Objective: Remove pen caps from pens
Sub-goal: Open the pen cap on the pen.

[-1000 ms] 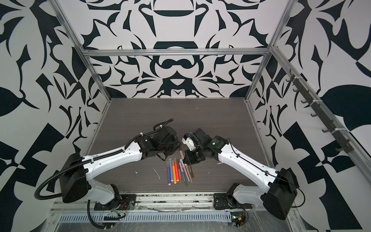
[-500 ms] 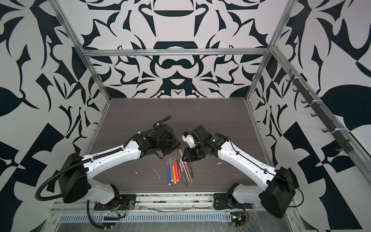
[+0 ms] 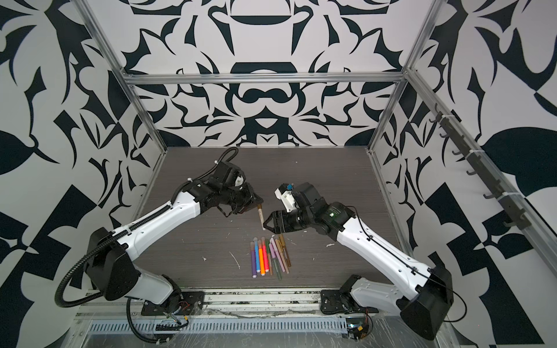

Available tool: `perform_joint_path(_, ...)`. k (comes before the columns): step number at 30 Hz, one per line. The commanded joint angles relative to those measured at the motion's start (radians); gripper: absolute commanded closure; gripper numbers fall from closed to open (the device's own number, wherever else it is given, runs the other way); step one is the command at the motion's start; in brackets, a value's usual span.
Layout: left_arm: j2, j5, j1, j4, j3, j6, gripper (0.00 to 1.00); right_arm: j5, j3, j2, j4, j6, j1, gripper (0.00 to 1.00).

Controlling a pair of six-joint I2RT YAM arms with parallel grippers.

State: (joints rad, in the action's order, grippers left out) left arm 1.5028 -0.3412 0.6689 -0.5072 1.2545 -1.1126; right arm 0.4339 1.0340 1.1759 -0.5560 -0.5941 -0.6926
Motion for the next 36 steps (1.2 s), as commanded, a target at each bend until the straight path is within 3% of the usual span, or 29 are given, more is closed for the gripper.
perform_joint_path(1, 0.027, -0.055, -0.025, -0.054, 0.059, 0.091, 1.0, -0.028, 0.053, 0.062, 0.098, -0.085, 0.034, 0.27)
perform_joint_path(4, 0.064, -0.104, -0.071, -0.049, 0.075, 0.156, 1.0, 0.013, 0.07, 0.131, 0.153, -0.084, 0.059, 0.27)
perform_joint_path(7, 0.088, -0.21, -0.135, 0.07, 0.032, 0.137, 1.0, -0.011, 0.119, 0.184, 0.151, -0.056, 0.067, 0.27)
perform_joint_path(12, 0.127, -0.238, -0.178, -0.039, 0.144, 0.263, 1.0, -0.047, 0.222, 0.267, 0.095, 0.004, 0.072, 0.27)
perform_joint_path(15, 0.17, -0.263, -0.185, -0.144, 0.228, 0.357, 1.0, -0.005, 0.253, 0.327, 0.102, 0.016, 0.099, 0.36)
perform_joint_path(18, 0.186, -0.294, -0.192, -0.155, 0.246, 0.373, 1.0, 0.12, 0.295, 0.396, 0.174, -0.011, 0.111, 0.43)
perform_joint_path(21, 0.203, -0.278, -0.2, -0.173, 0.258, 0.403, 1.0, 0.176, 0.323, 0.451, 0.23, -0.049, 0.107, 0.48)
perform_joint_path(25, 0.252, -0.232, -0.213, -0.268, 0.321, 0.439, 1.0, 0.142, 0.307, 0.442, 0.296, -0.127, 0.103, 0.5)
perform_joint_path(36, 0.267, -0.098, -0.242, -0.294, 0.352, 0.439, 1.0, 0.084, 0.367, 0.453, 0.243, -0.136, 0.082, 0.52)
